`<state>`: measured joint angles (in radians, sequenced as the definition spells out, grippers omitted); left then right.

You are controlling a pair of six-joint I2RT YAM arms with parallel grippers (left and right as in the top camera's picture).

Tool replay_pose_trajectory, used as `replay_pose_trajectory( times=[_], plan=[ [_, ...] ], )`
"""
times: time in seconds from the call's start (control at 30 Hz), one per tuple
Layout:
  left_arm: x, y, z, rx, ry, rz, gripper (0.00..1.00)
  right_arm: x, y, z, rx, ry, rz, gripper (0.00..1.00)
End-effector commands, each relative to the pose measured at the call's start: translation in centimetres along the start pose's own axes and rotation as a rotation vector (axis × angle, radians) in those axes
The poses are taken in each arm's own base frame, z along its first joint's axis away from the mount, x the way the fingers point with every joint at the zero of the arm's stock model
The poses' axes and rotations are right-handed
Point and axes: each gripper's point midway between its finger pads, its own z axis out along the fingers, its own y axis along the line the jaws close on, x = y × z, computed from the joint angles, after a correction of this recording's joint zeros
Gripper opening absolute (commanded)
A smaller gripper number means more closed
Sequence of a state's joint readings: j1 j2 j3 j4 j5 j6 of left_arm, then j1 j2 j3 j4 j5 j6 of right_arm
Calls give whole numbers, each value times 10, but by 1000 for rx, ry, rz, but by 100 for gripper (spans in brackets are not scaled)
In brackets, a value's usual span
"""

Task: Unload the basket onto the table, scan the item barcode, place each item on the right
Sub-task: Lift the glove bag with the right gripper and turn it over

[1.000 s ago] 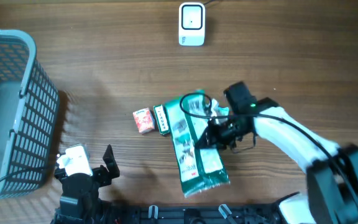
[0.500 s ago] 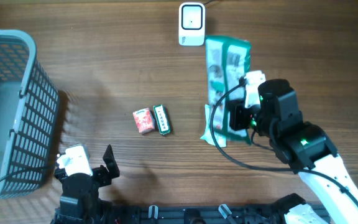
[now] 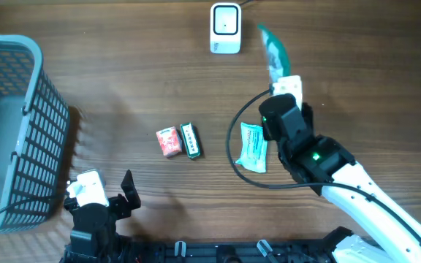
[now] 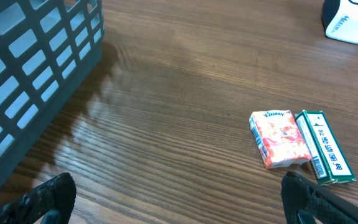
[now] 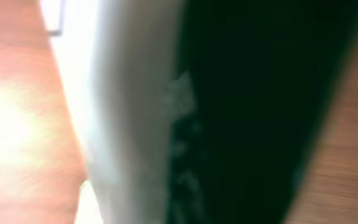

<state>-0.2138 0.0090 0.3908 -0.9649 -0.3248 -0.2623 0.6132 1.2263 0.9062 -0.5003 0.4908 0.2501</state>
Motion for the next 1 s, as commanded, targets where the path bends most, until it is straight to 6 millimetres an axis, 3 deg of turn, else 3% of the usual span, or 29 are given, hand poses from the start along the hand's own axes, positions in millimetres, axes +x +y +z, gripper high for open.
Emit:
replay_pose_trajectory(
  times=[0.0,0.07,0.17,0.27,0.37,0.83,0.87,0.93,0.97],
  plan=[
    [0,2,1,-10,-3,-11,100,11,94,-47,-618,84,-71,4],
    [0,2,1,-10,-3,-11,100,27,124,-89,-907,152,-112,5],
    [0,2,1,-10,-3,-11,100,43,133,-124,-1079,235,-108,4],
    [0,2,1,-10,-3,-11,100,58,132,-131,-1107,317,-103,4],
    [0,2,1,-10,-3,-11,100,59,135,-138,-1147,331,-99,4],
    [-2,10,1,-56,-18,15,100,61,138,-148,-1208,357,-79,4],
    [-2,10,1,-56,-18,16,100,58,131,-128,-1073,370,-15,4],
    [-2,10,1,-56,-18,16,100,68,77,-62,-506,454,348,4],
    [-2,10,1,-56,-18,16,100,65,106,-83,-749,456,205,4]
  ],
)
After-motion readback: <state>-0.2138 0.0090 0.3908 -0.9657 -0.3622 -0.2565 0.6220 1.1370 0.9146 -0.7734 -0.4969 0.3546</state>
